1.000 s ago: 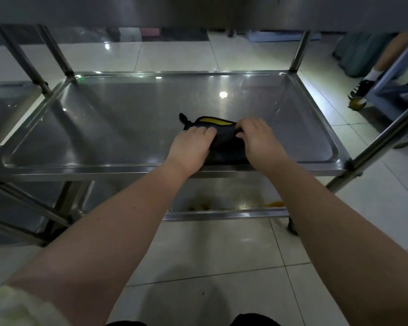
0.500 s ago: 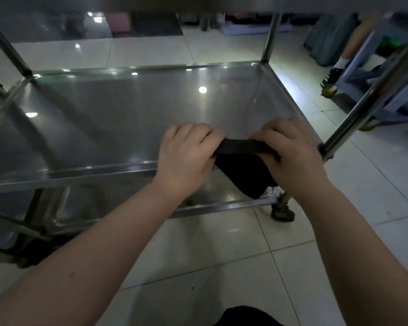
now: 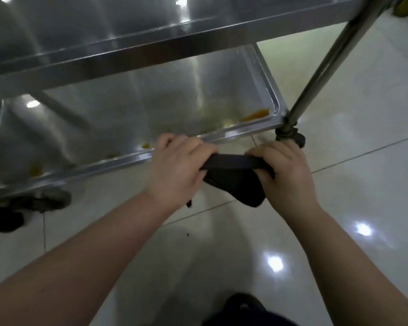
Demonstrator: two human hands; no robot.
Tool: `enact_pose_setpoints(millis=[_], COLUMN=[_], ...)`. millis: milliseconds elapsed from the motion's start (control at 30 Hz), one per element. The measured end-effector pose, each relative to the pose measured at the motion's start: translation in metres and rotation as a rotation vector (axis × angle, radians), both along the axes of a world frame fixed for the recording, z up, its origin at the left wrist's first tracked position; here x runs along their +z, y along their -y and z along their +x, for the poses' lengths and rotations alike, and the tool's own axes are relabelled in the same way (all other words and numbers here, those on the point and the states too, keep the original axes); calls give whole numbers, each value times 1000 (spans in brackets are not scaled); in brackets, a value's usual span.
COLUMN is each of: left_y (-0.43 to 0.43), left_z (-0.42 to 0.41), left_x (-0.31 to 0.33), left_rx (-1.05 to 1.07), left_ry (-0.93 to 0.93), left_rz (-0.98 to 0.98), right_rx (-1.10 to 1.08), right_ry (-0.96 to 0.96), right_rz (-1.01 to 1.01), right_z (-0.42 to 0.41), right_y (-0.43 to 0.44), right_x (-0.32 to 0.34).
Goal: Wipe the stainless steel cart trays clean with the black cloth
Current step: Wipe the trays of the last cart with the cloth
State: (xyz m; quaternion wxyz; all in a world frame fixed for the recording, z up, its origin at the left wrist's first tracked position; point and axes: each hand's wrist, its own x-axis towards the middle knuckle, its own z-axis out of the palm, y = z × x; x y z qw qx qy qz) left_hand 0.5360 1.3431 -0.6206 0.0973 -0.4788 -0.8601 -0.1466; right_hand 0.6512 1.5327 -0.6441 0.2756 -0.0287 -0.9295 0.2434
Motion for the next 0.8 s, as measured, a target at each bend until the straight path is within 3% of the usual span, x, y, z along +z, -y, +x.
enact_pose_setpoints(millis=[200, 333, 433, 533, 667, 800], left_y=[-36, -67, -92, -109, -102, -91], left_z=[-31, -83, -124, -144, -140, -113], left_x=[-49, -34, -12, -22, -72, -115], left_rx=[81, 98, 179, 285, 224, 145], left_ry=[157, 57, -26, -131, 69, 153], left_rz=[-71, 5, 167, 120, 76, -164], right_rx=[-116, -105, -229, -298, -237, -187], right_ry=[88, 89, -42, -85, -5, 219], right_rz=[-65, -13, 34, 85, 72, 36], right_z=[-31, -95, -152, -182, -177, -146], right_y=[-24, -65, -89, -97, -93, -90], right_x=[-60, -39, -10, -12, -64, -119])
